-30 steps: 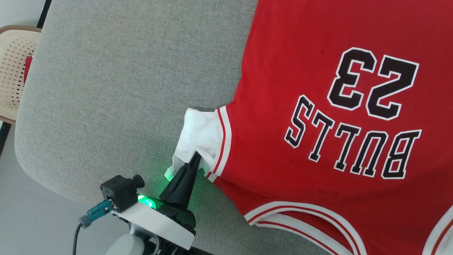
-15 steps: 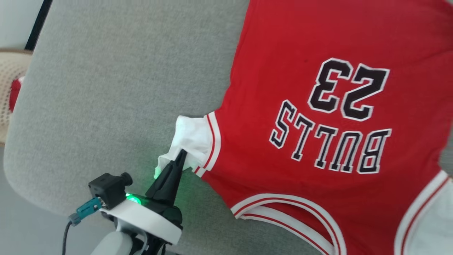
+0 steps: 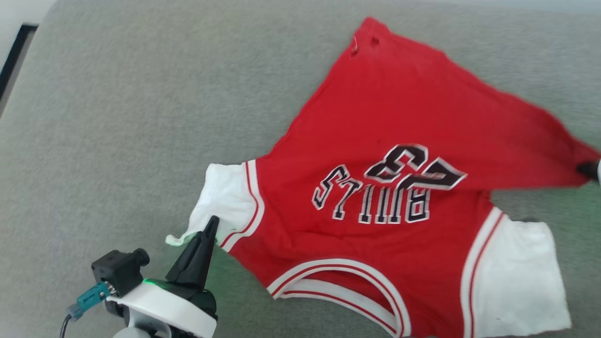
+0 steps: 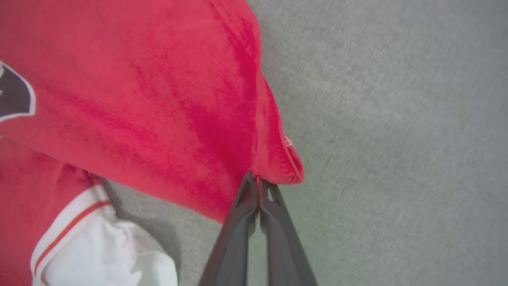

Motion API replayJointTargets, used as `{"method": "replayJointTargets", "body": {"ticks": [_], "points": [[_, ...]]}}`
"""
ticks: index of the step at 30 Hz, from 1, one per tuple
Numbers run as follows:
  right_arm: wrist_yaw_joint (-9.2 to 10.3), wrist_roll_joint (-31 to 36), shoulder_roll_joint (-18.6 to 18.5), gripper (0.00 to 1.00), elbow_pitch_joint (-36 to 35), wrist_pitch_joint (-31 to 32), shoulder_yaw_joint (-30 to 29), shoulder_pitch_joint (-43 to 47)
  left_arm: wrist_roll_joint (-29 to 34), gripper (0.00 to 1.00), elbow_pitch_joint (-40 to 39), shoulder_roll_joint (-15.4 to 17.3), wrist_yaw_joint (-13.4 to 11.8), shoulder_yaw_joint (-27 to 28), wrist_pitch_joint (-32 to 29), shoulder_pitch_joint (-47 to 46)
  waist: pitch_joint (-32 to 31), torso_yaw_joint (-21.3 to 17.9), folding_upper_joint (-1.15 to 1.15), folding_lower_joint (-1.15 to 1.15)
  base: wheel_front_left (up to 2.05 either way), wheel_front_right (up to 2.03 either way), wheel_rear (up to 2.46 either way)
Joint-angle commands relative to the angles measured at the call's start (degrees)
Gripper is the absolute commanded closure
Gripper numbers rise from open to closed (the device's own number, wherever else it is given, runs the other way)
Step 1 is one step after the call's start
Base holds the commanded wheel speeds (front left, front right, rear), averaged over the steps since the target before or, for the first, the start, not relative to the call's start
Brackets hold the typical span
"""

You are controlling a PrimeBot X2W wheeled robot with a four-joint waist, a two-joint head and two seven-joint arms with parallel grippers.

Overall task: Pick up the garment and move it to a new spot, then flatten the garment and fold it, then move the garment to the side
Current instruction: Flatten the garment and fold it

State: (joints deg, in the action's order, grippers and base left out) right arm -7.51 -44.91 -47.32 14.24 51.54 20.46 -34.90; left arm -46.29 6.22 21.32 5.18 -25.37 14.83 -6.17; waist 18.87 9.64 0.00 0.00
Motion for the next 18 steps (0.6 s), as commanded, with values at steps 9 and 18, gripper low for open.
{"method": "replayJointTargets", "body": {"ticks": [9,18], "points": [[0.05,-4.4,-2.5,1.0,-14.7,2.3,-2.1,18.2,-0.5,1.0,-2.4,2.2,-1.6,1.2,-1.0,2.3,-4.6,-6.3,0.0,0.0,0.0,0.0,0.0],[0.05,-3.4,-1.0,1.0,-29.3,8.0,-2.7,35.4,-0.6,1.0,-4.1,3.6,-2.8,1.9,-1.3,4.1,-5.2,-8.3,0.0,0.0,0.0,0.0,0.0]]}}
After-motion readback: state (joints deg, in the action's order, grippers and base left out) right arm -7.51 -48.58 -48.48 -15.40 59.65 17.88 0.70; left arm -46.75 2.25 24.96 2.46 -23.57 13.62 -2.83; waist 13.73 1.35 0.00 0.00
